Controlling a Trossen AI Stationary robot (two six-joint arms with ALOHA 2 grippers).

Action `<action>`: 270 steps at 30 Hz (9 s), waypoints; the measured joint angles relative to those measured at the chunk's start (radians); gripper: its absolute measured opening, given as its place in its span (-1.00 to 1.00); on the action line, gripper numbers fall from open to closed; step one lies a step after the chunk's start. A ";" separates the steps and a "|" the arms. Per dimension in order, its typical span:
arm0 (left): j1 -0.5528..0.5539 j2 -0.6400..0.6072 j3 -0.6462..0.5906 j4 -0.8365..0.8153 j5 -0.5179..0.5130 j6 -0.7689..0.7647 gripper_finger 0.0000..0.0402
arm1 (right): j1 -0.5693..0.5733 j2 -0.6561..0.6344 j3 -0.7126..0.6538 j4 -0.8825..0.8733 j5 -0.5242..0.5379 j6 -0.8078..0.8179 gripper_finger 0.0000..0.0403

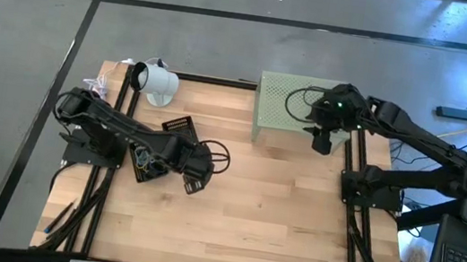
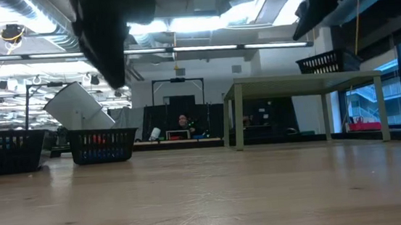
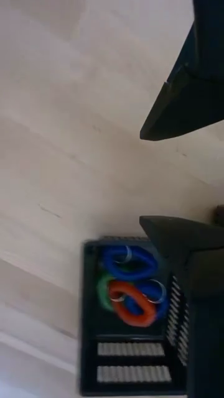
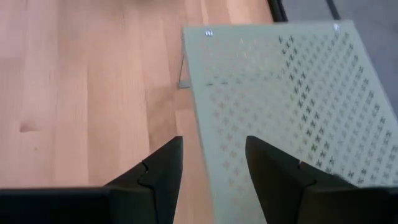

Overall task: Pick & Place Office Desk Supplies
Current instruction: Put the right black basket on the shelf, then adjust the baskets on the shelf

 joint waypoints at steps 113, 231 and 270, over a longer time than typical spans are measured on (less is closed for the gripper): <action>0.411 0.461 0.856 0.141 0.014 0.870 -0.98 | 0.821 0.000 0.001 0.036 0.266 0.596 -0.40; -0.024 0.163 0.881 -0.535 -0.357 0.374 -0.84 | 0.036 0.213 0.000 0.105 0.160 -0.059 -0.96; -0.024 0.163 0.881 -0.535 -0.357 0.399 -0.83 | -0.006 0.213 0.199 -0.392 0.322 0.332 0.02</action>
